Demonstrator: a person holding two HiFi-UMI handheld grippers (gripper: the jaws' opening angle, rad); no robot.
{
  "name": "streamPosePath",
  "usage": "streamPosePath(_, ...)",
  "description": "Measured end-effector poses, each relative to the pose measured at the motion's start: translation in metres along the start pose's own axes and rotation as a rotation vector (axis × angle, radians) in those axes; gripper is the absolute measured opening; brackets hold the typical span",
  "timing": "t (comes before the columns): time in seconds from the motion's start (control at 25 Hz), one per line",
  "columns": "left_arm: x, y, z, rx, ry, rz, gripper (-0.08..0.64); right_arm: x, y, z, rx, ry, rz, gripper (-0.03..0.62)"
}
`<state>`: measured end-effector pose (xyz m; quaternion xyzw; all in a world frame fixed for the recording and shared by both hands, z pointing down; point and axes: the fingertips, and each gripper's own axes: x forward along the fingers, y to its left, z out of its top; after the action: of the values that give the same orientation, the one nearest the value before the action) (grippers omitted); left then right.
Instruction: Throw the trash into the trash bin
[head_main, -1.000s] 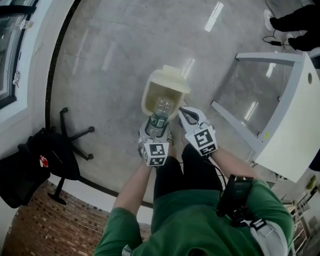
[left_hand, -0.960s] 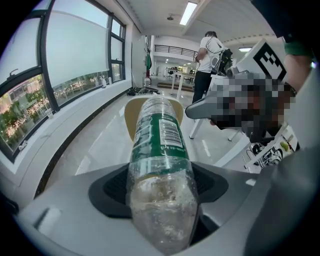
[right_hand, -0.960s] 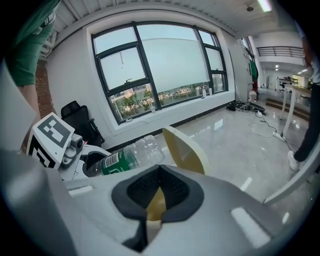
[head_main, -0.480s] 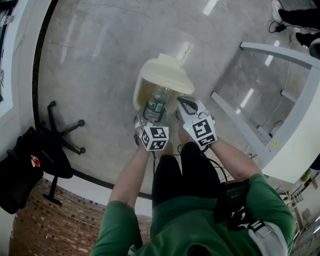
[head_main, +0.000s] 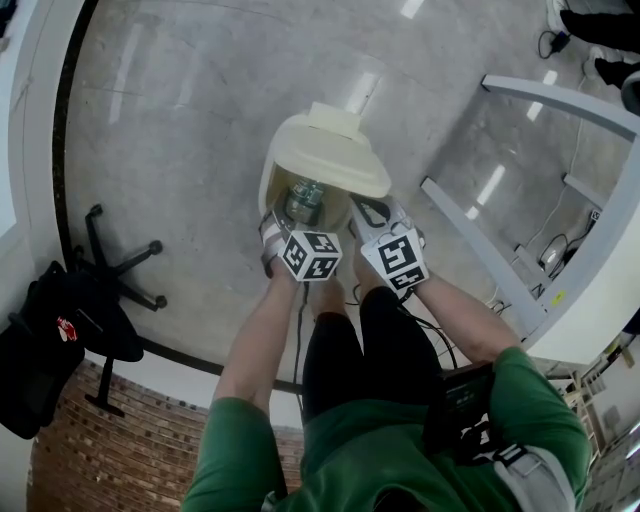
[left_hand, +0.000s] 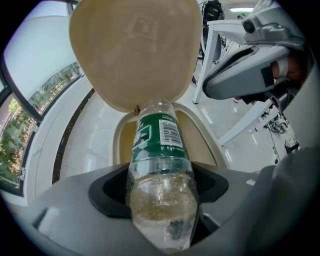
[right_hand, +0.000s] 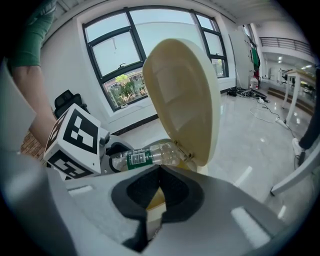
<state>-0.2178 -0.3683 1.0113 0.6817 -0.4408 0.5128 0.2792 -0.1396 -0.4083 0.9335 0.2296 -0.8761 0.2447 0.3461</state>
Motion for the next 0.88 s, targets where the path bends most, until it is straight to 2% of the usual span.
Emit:
streamPosePath(0.16, 0.012, 0.0, -0.008, 0.027, 0.06, -0.003, 0.343, 0.008, -0.003, -0.009, 0.004, 0.018, -0.01, 0.003)
streamPosePath(0.4, 0.024, 0.002, -0.014, 0.024, 0.129, -0.002, 0.345, 0.012, -0.005, -0.019, 0.012, 0.04, -0.014, 0.003)
streamPosePath(0.64, 0.025, 0.005, -0.009, 0.011, 0.111, -0.016, 0.348, 0.016, -0.01, -0.024, 0.018, 0.061, -0.023, 0.003)
streamPosePath(0.88, 0.023, 0.002, -0.006, -0.005, 0.087, -0.061, 0.397, 0.016, -0.013, -0.025, 0.02, 0.071, -0.031, 0.003)
